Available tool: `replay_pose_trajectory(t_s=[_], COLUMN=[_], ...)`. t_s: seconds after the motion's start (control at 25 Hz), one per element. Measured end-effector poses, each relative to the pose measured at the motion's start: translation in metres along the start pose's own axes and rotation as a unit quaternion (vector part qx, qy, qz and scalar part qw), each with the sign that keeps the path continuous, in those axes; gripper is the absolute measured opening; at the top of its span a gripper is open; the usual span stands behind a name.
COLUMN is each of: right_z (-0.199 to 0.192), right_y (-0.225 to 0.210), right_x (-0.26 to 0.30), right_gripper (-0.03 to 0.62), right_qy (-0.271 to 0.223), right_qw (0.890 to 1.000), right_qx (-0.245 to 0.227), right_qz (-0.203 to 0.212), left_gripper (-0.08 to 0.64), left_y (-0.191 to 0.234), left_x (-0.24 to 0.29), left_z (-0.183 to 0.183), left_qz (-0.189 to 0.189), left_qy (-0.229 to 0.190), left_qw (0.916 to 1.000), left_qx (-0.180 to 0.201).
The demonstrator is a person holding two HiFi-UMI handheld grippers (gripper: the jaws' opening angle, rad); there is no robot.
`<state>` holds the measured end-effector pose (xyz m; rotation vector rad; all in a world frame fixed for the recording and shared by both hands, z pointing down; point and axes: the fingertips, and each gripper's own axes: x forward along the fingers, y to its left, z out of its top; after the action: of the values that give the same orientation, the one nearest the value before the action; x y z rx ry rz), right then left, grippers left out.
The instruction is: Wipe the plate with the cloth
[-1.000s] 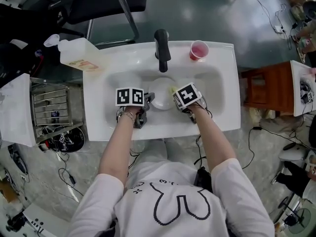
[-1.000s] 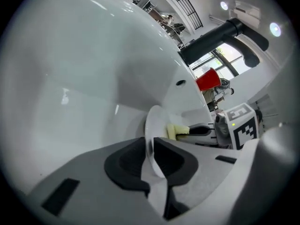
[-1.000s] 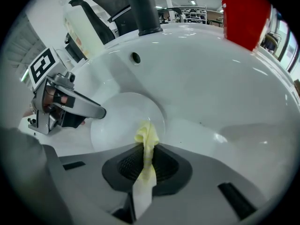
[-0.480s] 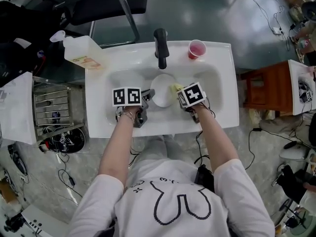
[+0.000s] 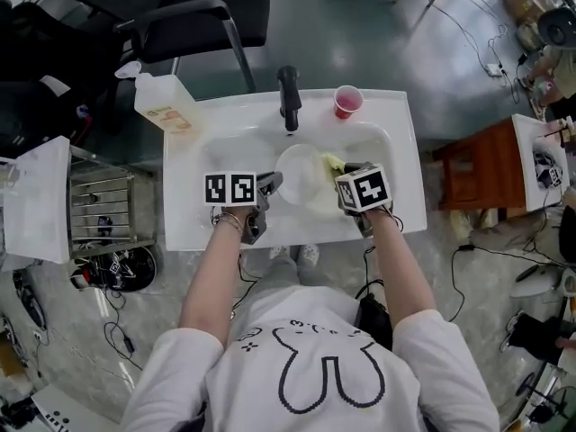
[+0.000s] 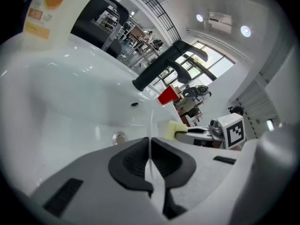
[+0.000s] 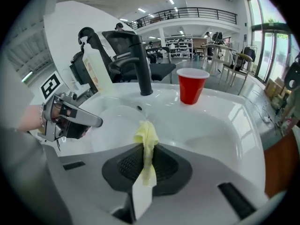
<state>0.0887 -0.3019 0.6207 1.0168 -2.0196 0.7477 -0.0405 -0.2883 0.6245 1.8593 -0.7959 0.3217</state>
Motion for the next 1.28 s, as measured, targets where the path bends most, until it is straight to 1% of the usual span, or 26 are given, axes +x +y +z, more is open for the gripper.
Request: replay_pose_trajectory(t_s=[0.2, 0.4, 0.6, 0.76, 0.88, 1.0, 1.12, 1.28], right_z=[0.010, 0.029, 0.049, 0.065, 0.076, 0.091, 0.114, 0.139], right_y=[0.005, 0.006, 0.008, 0.010, 0.012, 0.016, 0.025, 0.043], right_x=[-0.033, -0.069, -0.101, -0.124, -0.144, -0.167, -0.194, -0.226], right_gripper=[0.051, 0.051, 0.051, 0.051, 0.051, 0.051, 0.051, 0.051], right_qy=[-0.030, -0.066, -0.106, -0.141, -0.176, -0.219, -0.268, -0.324], right_qw=[0.999, 0.997, 0.993, 0.988, 0.982, 0.972, 0.960, 0.943], right_qx=[0.002, -0.011, -0.019, -0.022, -0.022, -0.014, -0.011, -0.021], right_qz=[-0.015, -0.035, -0.050, -0.061, -0.071, -0.078, -0.078, -0.079], left_gripper=[0.020, 0.020, 0.020, 0.020, 0.020, 0.020, 0.020, 0.020], left_y=[-0.028, -0.057, -0.086, -0.107, -0.123, -0.135, -0.150, -0.167], left_x=[-0.015, -0.031, -0.047, -0.059, -0.071, -0.085, -0.104, -0.128], left_z=[0.007, 0.021, 0.037, 0.055, 0.069, 0.082, 0.096, 0.107], left_qz=[-0.017, -0.037, -0.057, -0.067, -0.072, -0.078, -0.083, -0.086], left_qy=[-0.019, -0.047, -0.074, -0.097, -0.121, -0.143, -0.175, -0.210], left_qw=[0.9993, 0.9968, 0.9922, 0.9868, 0.9814, 0.9768, 0.9685, 0.9571], left_qx=[0.026, 0.053, 0.083, 0.110, 0.131, 0.139, 0.156, 0.180])
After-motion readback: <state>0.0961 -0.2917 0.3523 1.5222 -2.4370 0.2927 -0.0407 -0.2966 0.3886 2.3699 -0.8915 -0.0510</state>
